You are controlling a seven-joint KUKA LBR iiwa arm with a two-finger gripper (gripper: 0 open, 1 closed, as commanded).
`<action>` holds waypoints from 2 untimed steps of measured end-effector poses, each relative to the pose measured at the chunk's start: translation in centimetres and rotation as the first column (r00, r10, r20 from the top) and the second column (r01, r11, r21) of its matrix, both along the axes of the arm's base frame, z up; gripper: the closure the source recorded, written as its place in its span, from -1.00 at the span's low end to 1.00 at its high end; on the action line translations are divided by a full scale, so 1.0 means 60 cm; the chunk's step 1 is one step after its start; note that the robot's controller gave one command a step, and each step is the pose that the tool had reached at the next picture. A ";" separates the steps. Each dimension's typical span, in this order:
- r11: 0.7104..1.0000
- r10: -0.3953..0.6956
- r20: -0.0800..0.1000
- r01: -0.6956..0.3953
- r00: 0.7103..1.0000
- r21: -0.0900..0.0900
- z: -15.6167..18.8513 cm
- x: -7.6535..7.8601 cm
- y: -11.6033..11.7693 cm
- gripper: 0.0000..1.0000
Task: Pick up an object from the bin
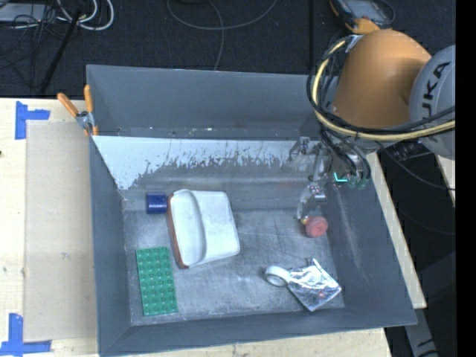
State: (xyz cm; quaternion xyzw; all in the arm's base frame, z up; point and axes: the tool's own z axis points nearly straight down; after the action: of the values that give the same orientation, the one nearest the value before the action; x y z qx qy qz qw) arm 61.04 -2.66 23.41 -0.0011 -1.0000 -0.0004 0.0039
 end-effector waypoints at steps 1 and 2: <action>0.999 -0.039 0.013 0.039 0.999 0.000 -0.250 0.012 0.060 -1.00; 0.998 -0.058 0.007 0.058 0.998 -0.001 -0.220 -0.034 -0.122 -1.00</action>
Offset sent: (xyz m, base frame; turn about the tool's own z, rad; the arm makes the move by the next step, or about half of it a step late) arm 0.0059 0.0380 -0.1641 0.0394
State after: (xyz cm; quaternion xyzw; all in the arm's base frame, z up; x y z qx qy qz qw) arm 58.99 -10.00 10.21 -0.0301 -0.9995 0.0001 0.0003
